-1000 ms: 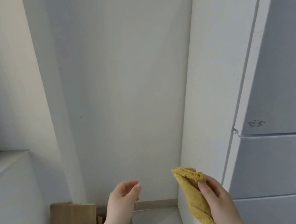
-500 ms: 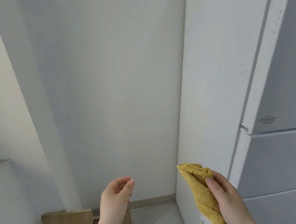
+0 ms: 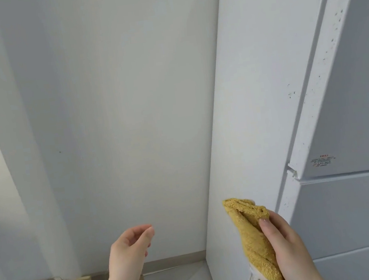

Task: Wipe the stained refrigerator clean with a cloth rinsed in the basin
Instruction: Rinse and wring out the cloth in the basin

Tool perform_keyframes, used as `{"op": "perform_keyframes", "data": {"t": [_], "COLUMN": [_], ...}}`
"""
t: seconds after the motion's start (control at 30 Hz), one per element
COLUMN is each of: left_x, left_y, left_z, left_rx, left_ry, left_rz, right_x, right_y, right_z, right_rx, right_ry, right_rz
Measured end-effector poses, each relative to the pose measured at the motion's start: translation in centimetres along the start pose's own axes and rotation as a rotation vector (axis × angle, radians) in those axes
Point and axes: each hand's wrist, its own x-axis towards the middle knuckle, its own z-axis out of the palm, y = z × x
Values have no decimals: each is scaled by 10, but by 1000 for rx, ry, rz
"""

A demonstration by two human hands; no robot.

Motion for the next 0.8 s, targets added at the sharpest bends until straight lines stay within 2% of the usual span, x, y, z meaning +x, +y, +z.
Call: {"op": "perform_keyframes", "data": {"t": [0.13, 0.3, 0.43, 0.53, 0.67, 0.73, 0.8], "left_x": [12, 20, 35, 56, 87, 103, 117], "left_y": [4, 30, 52, 66, 74, 75, 74], "left_z": [26, 77, 108, 124, 143, 149, 154], "left_rx": [-47, -134, -155, -157, -101, -134, -177], "left_ry": [-68, -350, -624, -730, -797, -789, -860], "left_rz": [-7, 48, 121, 174, 203, 198, 150], "right_x": [16, 38, 58, 76, 99, 109, 119], "right_y": [-7, -18, -22, -29, -30, -23, -16], "right_z": [0, 12, 28, 38, 57, 65, 73], "right_rx": [49, 27, -170, -285, -474, -554, -587], "right_ry": [16, -8, 146, 227, 257, 365, 476], "right_rz": [-20, -72, -158, -182, -304, -377, -386]}}
